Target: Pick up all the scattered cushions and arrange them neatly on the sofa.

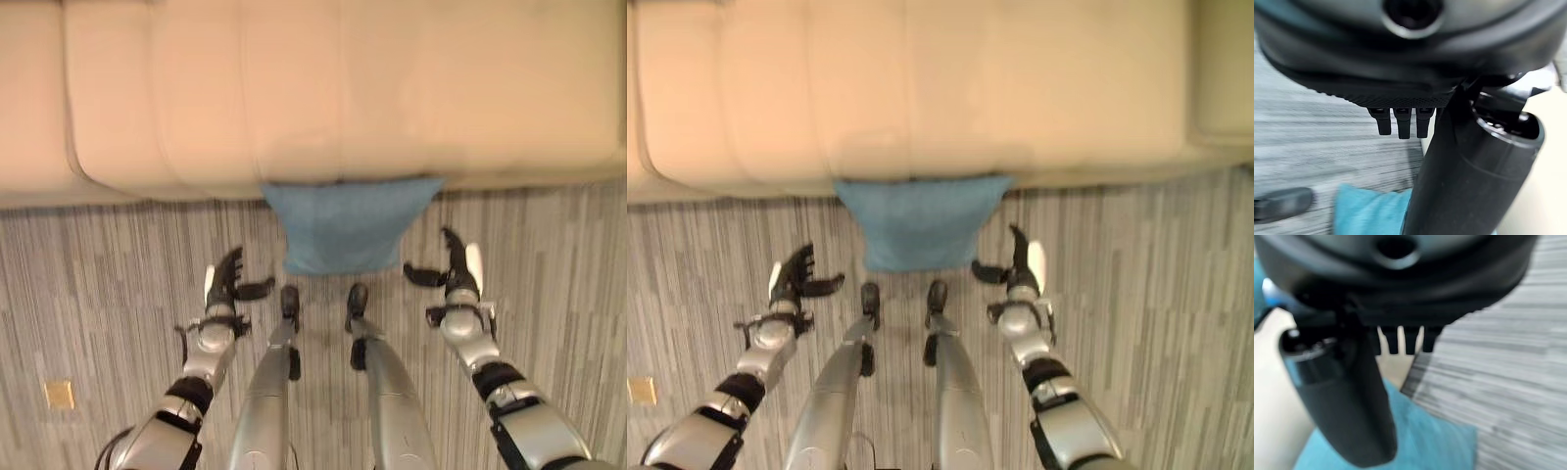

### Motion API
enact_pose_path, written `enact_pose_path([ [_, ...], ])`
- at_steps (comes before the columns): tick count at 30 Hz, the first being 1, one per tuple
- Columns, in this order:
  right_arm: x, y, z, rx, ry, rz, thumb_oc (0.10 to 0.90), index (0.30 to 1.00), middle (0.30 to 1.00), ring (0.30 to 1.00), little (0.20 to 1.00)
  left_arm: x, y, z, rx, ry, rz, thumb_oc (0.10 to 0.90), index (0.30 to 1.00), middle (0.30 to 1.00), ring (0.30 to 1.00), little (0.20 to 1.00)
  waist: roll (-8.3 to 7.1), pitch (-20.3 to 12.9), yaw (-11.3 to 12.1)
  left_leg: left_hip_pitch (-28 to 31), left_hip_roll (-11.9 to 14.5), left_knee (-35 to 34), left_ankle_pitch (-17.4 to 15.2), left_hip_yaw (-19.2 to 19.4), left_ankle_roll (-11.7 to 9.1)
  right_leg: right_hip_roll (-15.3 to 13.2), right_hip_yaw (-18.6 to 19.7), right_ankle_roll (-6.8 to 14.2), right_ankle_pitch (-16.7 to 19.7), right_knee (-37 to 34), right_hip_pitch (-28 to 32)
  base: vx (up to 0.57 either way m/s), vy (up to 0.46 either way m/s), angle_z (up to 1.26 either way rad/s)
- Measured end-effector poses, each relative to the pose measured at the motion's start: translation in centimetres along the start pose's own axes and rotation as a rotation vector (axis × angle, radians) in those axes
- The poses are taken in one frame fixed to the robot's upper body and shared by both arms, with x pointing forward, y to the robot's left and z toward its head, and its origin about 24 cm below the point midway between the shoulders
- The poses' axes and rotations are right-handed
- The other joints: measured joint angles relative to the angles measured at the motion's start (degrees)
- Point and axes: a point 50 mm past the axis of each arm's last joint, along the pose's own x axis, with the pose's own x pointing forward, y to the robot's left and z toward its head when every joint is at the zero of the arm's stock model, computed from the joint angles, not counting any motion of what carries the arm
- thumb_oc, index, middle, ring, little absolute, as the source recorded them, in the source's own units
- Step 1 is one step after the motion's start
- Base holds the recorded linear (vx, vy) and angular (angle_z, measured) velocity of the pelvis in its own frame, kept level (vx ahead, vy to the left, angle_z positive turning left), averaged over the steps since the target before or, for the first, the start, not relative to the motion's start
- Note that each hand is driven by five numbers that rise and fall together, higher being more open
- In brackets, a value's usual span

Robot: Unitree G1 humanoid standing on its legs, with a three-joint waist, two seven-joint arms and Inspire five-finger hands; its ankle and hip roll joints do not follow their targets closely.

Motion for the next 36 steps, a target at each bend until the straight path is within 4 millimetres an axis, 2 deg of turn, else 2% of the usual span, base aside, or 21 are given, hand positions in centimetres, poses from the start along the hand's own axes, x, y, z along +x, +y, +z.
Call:
enact_pose_path([
  [3,2.2,-0.8,4.9,0.062,-0.125,-0.113,0.800,0.900,0.900,0.900,0.900,1.9,-0.6,4.2,-0.033,-0.114,0.017,0.800,0.900,0.900,0.900,0.900,0.19,0.5,-0.2,-16.7,0.5,21.4,-8.4,-0.1,0.0,-0.1,2.5,-1.5,-5.9,17.5,-15.7,0.00,-0.025,-0.17],
  [5,2.3,-0.9,5.3,0.078,-0.127,-0.140,0.800,0.900,0.900,0.900,0.900,2.2,-0.9,5.0,-0.043,-0.131,0.022,0.800,0.900,0.900,0.900,0.900,0.21,1.2,-0.2,-22.1,1.3,29.1,-10.9,-0.2,-0.2,0.0,2.7,-1.6,-8.2,24.1,-20.8,0.04,-0.064,-0.09],
  [8,2.6,-1.4,5.5,0.156,-0.104,-0.171,0.800,0.900,0.900,0.900,0.900,2.7,-0.2,6.3,-0.105,-0.162,0.057,0.800,0.900,0.900,0.900,0.900,0.18,1.1,-0.3,-28.8,2.1,33.8,-12.6,-0.5,0.1,0.1,2.8,-2.3,-9.3,28.5,-27.3,0.03,-0.038,-0.03],
  [10,2.7,-1.6,5.4,0.217,-0.073,-0.172,0.800,0.900,0.900,0.900,0.900,2.8,0.2,6.4,-0.155,-0.155,0.079,0.800,0.900,0.900,0.900,0.900,0.15,1.1,-0.2,-31.2,2.0,34.2,-12.1,-0.8,0.3,0.2,2.8,-2.5,-8.6,28.6,-29.7,0.01,-0.028,-0.03],
  [14,2.1,-1.5,3.6,0.272,-0.008,-0.134,0.800,0.900,0.900,0.900,0.900,2.6,0.5,5.9,-0.189,-0.137,0.090,0.800,0.900,0.900,0.900,0.900,0.15,1.1,-0.6,-32.6,1.7,33.7,-11.6,-1.4,0.3,0.1,2.5,-2.2,-8.3,28.2,-30.8,0.01,-0.033,0.02],
  [17,2.3,-2.0,3.4,0.296,-0.007,-0.113,0.800,0.900,0.900,0.900,0.900,2.6,0.6,6.8,-0.211,-0.168,0.070,0.800,0.900,0.900,0.900,0.900,0.13,0.8,-0.7,-34.1,1.3,33.5,-11.4,-1.8,0.1,0.0,2.4,-2.0,-8.1,28.2,-32.2,0.01,-0.021,0.05],
  [19,3.2,-3.2,4.6,0.316,-0.041,-0.107,0.800,0.900,0.900,0.900,0.900,3.1,0.9,8.6,-0.206,-0.221,0.050,0.800,0.900,0.900,0.900,0.900,0.14,0.8,-0.6,-35.8,1.2,33.5,-11.3,-1.9,0.1,-0.1,2.4,-2.0,-8.0,28.1,-33.9,0.00,-0.009,0.02],
  [21,3.9,-4.0,5.8,0.321,-0.077,-0.101,0.800,0.900,0.900,0.900,0.900,3.4,1.3,9.6,-0.200,-0.248,0.043,0.800,0.900,0.900,0.900,0.900,0.13,0.8,-0.5,-36.5,1.2,33.2,-11.1,-1.9,0.0,-0.1,2.3,-2.1,-7.8,27.8,-34.6,0.00,0.000,0.00],
  [22,4.4,-4.8,7.2,0.317,-0.122,-0.098,0.800,0.900,0.900,0.900,0.900,3.7,1.7,11.1,-0.191,-0.284,0.037,0.800,0.900,0.900,0.900,0.900,0.13,0.8,-0.6,-36.7,1.0,32.4,-10.6,-1.9,-0.4,-0.2,2.3,-2.4,-7.5,27.2,-34.8,0.00,0.000,0.00],
  [23,4.6,-5.0,7.6,0.320,-0.135,-0.095,0.800,0.900,0.900,0.900,0.900,3.9,1.9,11.6,-0.182,-0.299,0.031,0.800,0.900,0.900,0.900,0.900,0.10,0.7,-0.6,-36.7,1.0,32.1,-10.6,-1.9,-0.4,-0.2,2.3,-2.4,-7.5,26.9,-34.8,0.00,0.000,0.00],
  [26,5.4,-6.1,10.8,0.316,-0.232,-0.089,0.800,0.900,0.900,0.900,0.900,4.4,2.3,14.3,-0.140,-0.363,0.023,0.800,0.900,0.900,0.900,0.900,0.01,0.6,-0.5,-36.7,0.6,30.6,-9.9,-1.8,-0.4,-0.6,2.1,-2.4,-7.0,25.7,-34.8,0.00,0.000,0.04],
  [28,5.7,-6.3,12.0,0.298,-0.267,-0.078,0.800,0.900,0.900,0.900,0.900,4.6,2.3,15.6,-0.127,-0.394,0.011,0.800,0.900,0.900,0.900,0.900,-0.01,0.6,-0.5,-36.6,0.4,30.4,-9.8,-1.9,-0.4,-0.7,2.1,-2.4,-6.9,25.3,-34.7,0.00,-0.007,0.04],
  [30,6.1,-6.7,13.8,0.235,-0.317,-0.060,0.800,0.900,0.900,0.900,0.900,4.8,1.8,17.9,-0.082,-0.446,-0.018,0.800,0.900,0.900,0.900,0.900,-0.03,0.6,-0.4,-36.3,0.2,29.5,-9.4,-1.9,-0.2,-0.9,2.1,-2.2,-6.6,24.5,-34.3,0.00,0.000,0.00],
  [33,6.3,-6.3,14.6,0.144,-0.331,-0.026,0.800,0.900,0.900,0.900,0.900,4.9,1.3,19.9,-0.004,-0.496,-0.058,0.800,0.900,0.900,0.900,0.900,-0.53,0.0,-0.5,-35.7,0.1,28.2,-8.9,-1.8,-0.1,-1.0,1.9,-2.2,-5.9,23.4,-33.7,0.00,-0.002,-0.01],
  [36,6.3,-5.8,14.1,0.081,-0.318,-0.005,0.800,0.900,0.900,0.900,0.900,4.9,0.5,20.2,0.032,-0.505,-0.089,0.800,0.900,0.900,0.900,0.900,-1.16,-1.7,-0.5,-36.6,0.0,27.4,-8.5,-1.8,-0.2,-1.1,1.9,-2.2,-5.8,23.1,-34.6,0.00,0.000,0.00],
])
